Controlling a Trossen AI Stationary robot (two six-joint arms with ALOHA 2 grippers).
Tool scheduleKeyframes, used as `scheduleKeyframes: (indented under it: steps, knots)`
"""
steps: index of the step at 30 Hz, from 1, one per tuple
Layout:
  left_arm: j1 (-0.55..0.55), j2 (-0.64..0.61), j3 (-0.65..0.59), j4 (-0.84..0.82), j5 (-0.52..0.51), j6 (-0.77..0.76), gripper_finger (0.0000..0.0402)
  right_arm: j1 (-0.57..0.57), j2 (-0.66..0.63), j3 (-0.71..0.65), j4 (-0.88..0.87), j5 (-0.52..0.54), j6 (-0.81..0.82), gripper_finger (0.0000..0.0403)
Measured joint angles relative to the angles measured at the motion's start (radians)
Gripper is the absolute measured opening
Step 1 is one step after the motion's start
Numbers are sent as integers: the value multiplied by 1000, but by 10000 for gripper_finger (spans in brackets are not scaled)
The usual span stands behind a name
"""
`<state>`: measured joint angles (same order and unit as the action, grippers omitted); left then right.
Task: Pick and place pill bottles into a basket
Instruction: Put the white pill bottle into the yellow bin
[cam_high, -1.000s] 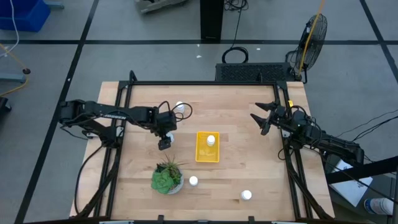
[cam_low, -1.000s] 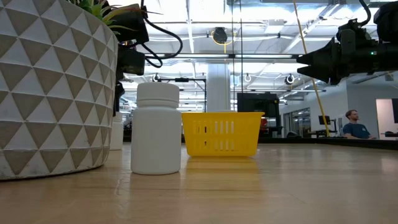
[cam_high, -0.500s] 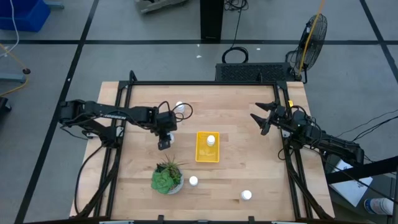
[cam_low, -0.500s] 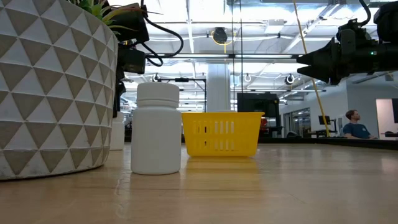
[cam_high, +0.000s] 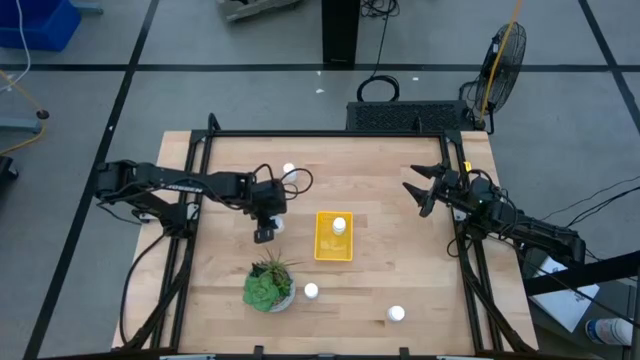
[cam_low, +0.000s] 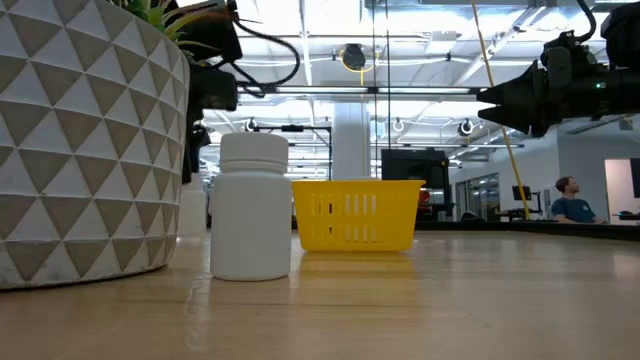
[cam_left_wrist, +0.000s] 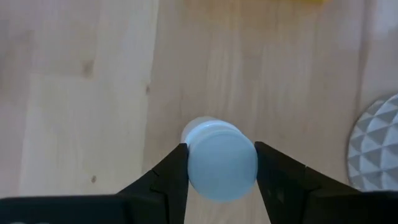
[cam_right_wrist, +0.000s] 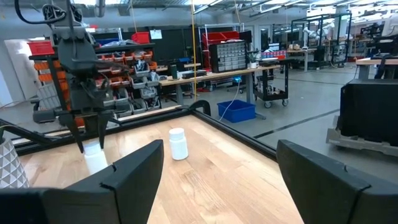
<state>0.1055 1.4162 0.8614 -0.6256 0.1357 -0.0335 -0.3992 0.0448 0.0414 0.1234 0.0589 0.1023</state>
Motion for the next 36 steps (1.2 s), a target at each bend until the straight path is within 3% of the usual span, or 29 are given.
scheduleKeyframes:
  steps: [18, 24, 36]
  knots:
    - [-80, 22, 329, -5, -5, 76, 162, 0, 0, 0, 0, 0, 10, 302]
    - [-136, 132, 422, -23, -7, 85, 162, -1, 2, 0, -1, 20, 10, 302]
    - [-171, 352, 592, -66, 109, 166, 162, 0, 5, 0, -7, 19, 17, 302]
